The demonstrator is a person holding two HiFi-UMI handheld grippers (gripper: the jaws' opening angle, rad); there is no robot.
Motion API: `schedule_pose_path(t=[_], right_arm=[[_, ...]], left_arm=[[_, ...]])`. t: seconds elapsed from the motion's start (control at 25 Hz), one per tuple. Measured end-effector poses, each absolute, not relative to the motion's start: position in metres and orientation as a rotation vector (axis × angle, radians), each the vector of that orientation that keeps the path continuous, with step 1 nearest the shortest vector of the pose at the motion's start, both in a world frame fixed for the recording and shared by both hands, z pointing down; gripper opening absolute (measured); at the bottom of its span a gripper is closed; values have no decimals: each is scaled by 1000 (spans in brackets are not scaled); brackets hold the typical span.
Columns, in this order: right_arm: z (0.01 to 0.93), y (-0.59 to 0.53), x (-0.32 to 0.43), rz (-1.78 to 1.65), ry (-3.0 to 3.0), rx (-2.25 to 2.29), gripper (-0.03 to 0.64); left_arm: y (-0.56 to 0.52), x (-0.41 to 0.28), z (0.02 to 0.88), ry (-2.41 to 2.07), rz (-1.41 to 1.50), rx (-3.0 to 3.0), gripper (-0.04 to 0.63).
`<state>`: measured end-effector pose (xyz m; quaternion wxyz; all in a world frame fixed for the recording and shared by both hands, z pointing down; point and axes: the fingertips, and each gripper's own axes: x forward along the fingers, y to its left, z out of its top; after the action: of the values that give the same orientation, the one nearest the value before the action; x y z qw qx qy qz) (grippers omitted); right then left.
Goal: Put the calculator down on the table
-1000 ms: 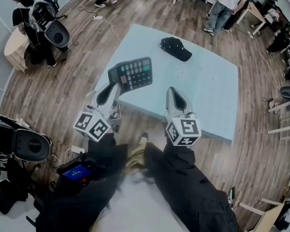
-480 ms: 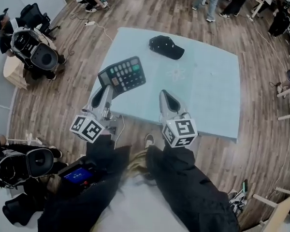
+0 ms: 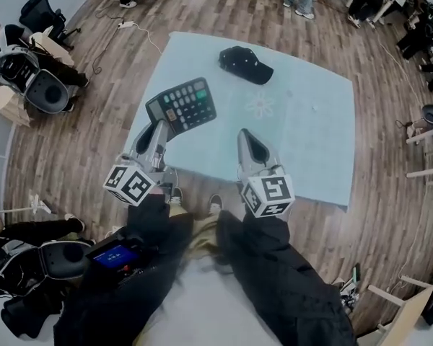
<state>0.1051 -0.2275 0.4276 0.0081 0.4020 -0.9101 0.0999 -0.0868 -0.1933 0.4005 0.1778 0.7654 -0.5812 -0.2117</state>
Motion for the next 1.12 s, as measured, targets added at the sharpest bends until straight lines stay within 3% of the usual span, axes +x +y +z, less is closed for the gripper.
schedule_pose_path(t=[0.64,1.12], right_arm=[[406,-277,21,195,-2800,1310,0],[432,-296,6,202,-2719,1300,0]], left_arm=[[-252,-149,406,-1527,-622,2197,41],[-282,-147,447,-1435,-542,2175,41]])
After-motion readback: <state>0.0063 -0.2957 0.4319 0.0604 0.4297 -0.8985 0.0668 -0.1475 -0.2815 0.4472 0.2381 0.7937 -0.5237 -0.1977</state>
